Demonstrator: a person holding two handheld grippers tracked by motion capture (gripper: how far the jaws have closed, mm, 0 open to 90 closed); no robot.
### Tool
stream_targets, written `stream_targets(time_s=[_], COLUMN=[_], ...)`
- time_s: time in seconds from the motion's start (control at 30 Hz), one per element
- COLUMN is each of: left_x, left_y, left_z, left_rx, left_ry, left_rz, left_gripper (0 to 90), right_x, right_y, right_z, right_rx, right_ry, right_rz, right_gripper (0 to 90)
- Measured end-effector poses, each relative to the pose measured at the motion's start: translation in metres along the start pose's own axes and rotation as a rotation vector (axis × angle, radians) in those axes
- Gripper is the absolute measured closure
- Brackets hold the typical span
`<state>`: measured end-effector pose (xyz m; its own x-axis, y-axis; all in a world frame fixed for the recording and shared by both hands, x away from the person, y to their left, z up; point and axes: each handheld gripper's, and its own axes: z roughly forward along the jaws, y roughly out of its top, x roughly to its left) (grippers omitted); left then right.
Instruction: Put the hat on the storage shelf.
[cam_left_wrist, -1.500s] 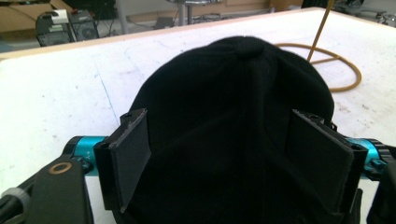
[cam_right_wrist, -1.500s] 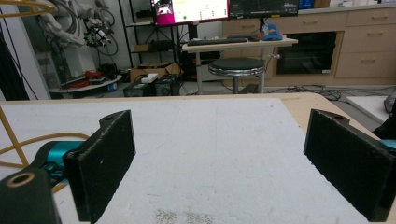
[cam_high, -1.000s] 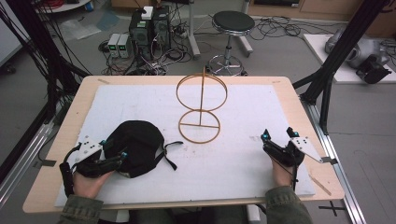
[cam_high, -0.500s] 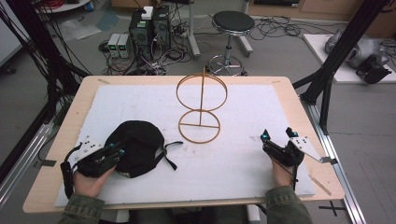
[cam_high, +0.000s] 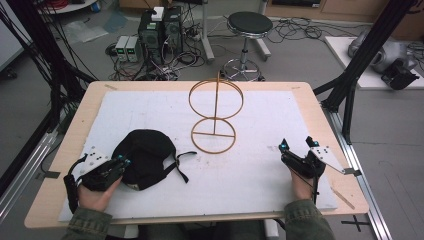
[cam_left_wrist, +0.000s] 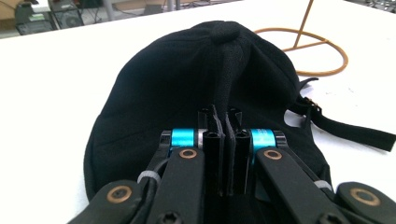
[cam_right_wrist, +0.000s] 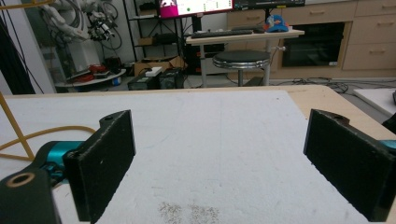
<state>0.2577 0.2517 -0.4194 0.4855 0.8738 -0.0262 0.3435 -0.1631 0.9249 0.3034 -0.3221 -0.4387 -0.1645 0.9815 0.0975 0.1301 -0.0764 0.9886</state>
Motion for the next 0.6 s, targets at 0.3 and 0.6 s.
stream_targets(time_s=[0.3,0.6], left_x=[-0.004,-0.009], left_y=[0.004,0.021], left_z=[-0.007,-0.013], left_rx=[-0.075,-0.172], left_ry=[0.021,0.036], left_rz=[0.023,0.025], left_gripper=[87.6,87.6], right_x=[0.000,-0.001], right_y=[0.000,0.000], right_z=[0.000,0.002], right_rx=[-0.004,-0.004], right_ry=[0.002,0.012], right_rz=[-0.004,0.002], right_gripper=[8.3,8.2])
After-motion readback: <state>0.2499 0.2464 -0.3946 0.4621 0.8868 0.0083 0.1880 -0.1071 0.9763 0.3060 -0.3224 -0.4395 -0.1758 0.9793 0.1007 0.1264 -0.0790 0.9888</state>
